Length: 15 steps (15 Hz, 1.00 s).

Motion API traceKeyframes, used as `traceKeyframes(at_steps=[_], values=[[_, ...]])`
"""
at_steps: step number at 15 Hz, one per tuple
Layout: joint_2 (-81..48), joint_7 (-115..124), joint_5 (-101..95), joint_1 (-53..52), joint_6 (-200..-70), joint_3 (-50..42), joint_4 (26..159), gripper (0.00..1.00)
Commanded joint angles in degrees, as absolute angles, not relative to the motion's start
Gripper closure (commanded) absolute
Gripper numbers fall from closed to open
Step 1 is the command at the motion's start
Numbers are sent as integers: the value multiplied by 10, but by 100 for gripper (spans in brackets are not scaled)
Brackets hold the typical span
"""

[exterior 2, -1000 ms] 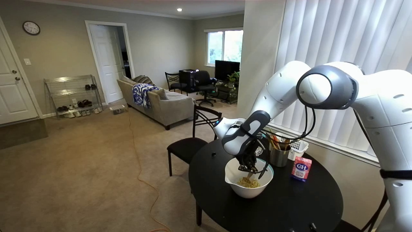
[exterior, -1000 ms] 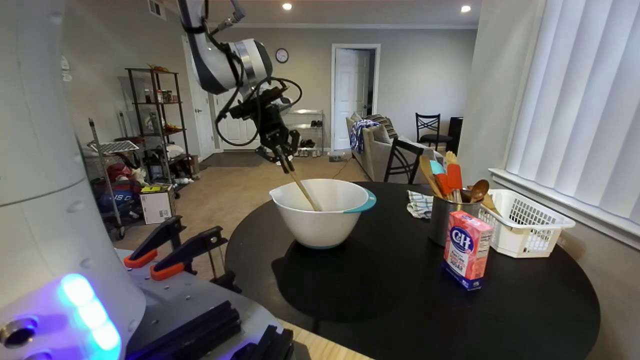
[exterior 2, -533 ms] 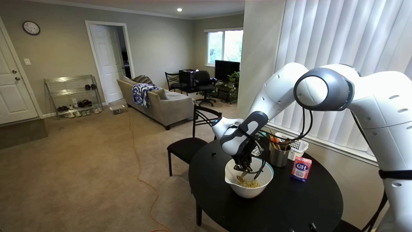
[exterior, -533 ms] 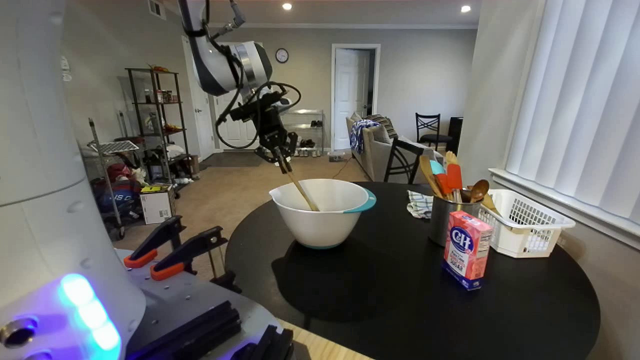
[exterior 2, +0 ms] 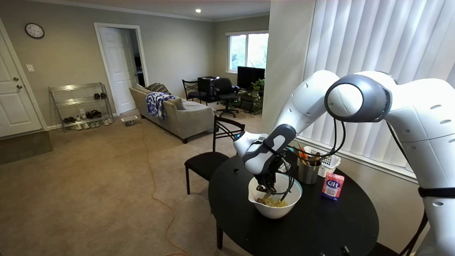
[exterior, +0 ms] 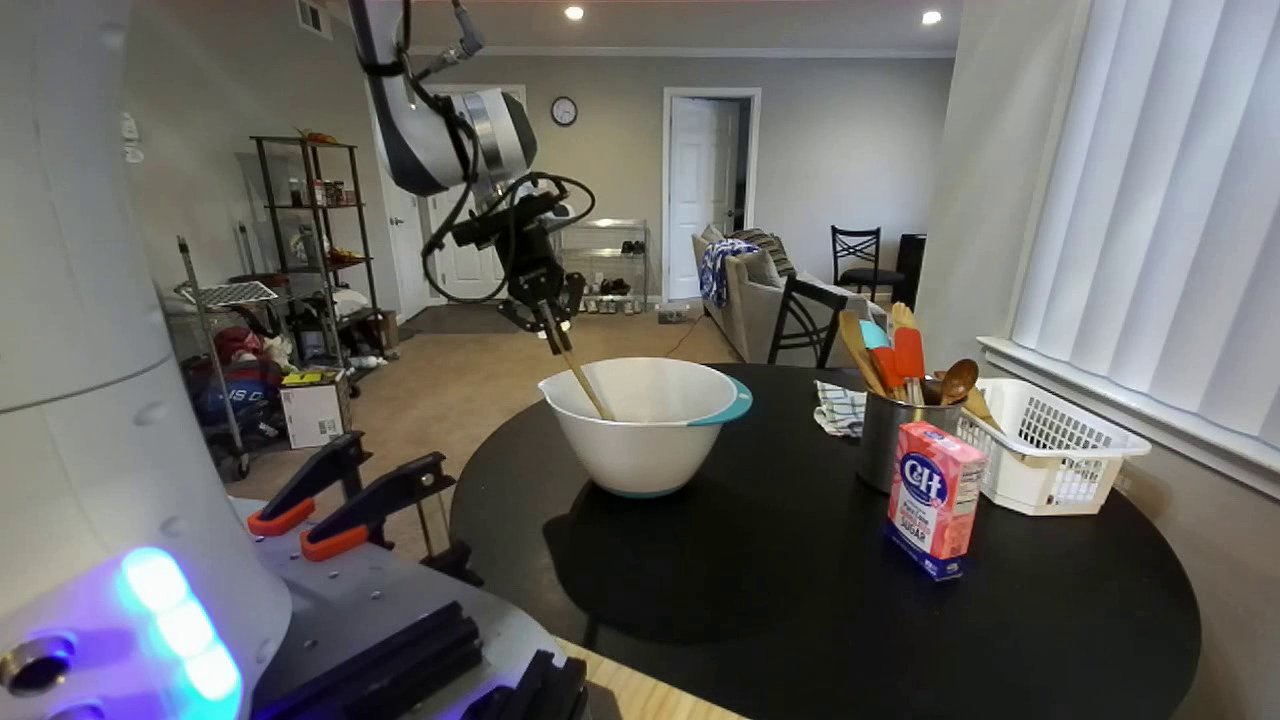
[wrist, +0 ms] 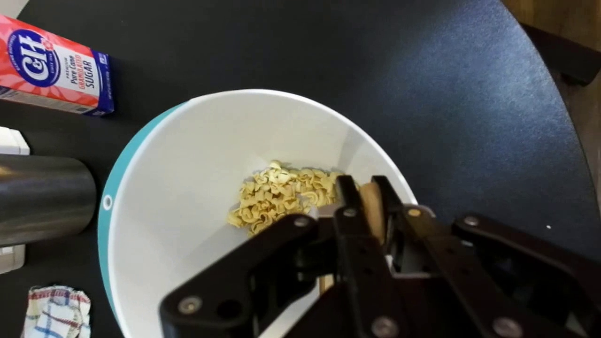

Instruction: Use the wooden spoon to stir in the white bowl

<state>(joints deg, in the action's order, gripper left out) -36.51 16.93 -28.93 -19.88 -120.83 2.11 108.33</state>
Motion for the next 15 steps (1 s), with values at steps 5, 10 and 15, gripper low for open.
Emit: traceKeyframes(at_steps=[5,10,15], values=[[-352,113,-300,-190,-1199,24,1125,96],[-353,89,-313,-189,-1172,21,1139,96],[-367,95,-365,-204,-1085,1,1140,96]])
